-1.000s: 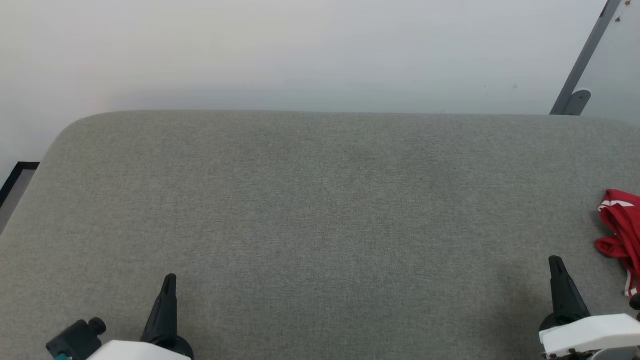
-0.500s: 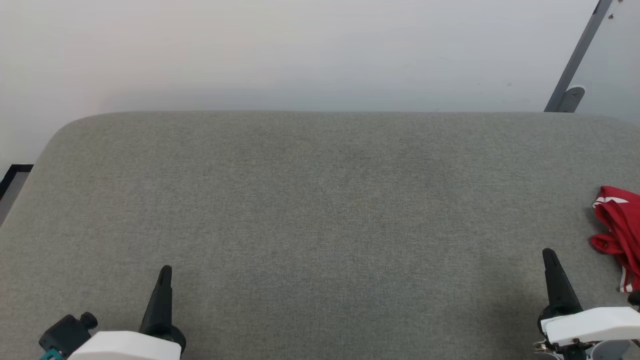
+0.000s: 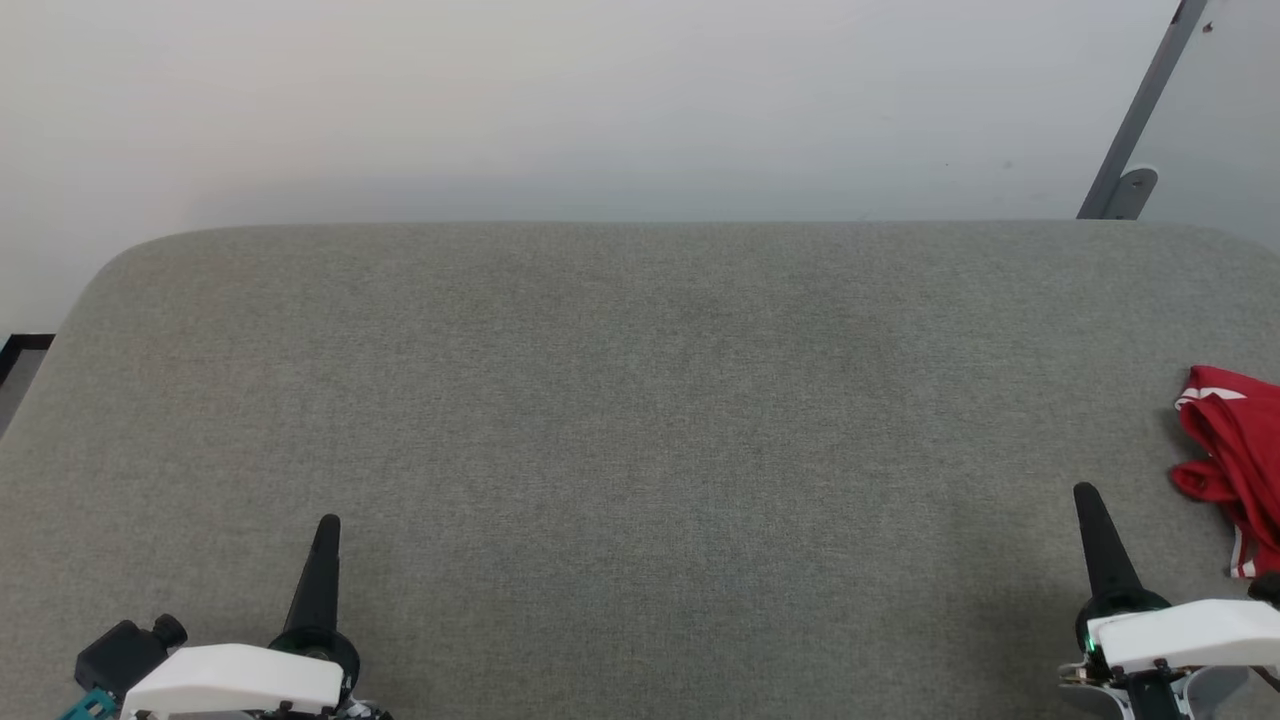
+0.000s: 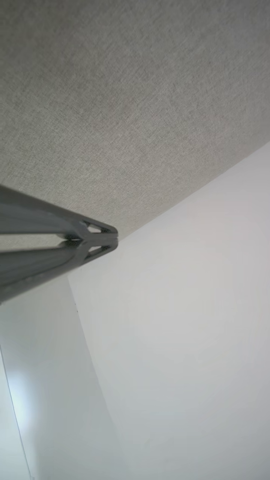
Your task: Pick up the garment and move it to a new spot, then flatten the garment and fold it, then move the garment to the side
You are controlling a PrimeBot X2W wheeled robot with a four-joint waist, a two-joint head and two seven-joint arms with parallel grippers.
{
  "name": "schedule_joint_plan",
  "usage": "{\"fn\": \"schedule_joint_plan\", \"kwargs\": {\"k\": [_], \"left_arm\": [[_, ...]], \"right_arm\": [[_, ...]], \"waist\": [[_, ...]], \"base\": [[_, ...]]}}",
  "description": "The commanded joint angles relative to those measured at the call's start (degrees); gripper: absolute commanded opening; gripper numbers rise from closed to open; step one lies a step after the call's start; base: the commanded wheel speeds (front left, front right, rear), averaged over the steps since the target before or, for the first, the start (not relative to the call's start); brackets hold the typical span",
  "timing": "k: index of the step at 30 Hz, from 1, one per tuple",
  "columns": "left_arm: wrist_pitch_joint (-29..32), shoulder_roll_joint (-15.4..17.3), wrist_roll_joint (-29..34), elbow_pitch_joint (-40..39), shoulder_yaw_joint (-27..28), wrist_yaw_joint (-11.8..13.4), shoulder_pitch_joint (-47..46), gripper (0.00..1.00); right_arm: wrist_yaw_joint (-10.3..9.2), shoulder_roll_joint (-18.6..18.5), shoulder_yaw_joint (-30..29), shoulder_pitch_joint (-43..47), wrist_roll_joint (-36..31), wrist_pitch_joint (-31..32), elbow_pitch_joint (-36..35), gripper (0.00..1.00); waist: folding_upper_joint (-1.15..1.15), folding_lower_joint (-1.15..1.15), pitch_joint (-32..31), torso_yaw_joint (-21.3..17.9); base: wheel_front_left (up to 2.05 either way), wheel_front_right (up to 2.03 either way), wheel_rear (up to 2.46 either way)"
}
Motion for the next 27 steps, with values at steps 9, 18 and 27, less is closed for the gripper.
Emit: {"fn": "schedule_joint_plan", "kwargs": {"k": [9, 18, 27], "left_arm": [[1.5, -0.1, -5.2, 0.2, 1.2, -0.1, -2.2, 0.00], [2.9, -0.5, -9.4, 0.7, 1.9, -0.1, -3.1, 0.00], [4.1, -0.9, -13.3, 1.2, 2.6, -0.1, -4.0, 0.00]], "right_arm": [[0.01, 0.2, 0.3, -2.1, 5.8, 1.1, 0.2, 0.00], [0.01, 0.3, 0.5, -2.8, 10.4, 1.9, 0.6, 0.00], [0.00, 0.5, 0.8, -3.5, 14.7, 2.7, 1.1, 0.00]], "waist": [[0.00, 0.00, 0.1, -0.5], [0.00, 0.00, 0.1, -0.9], [0.00, 0.00, 0.2, -1.4]], "base": [[0.00, 0.00, 0.00], [0.00, 0.00, 0.00], [0.00, 0.00, 0.00]]}}
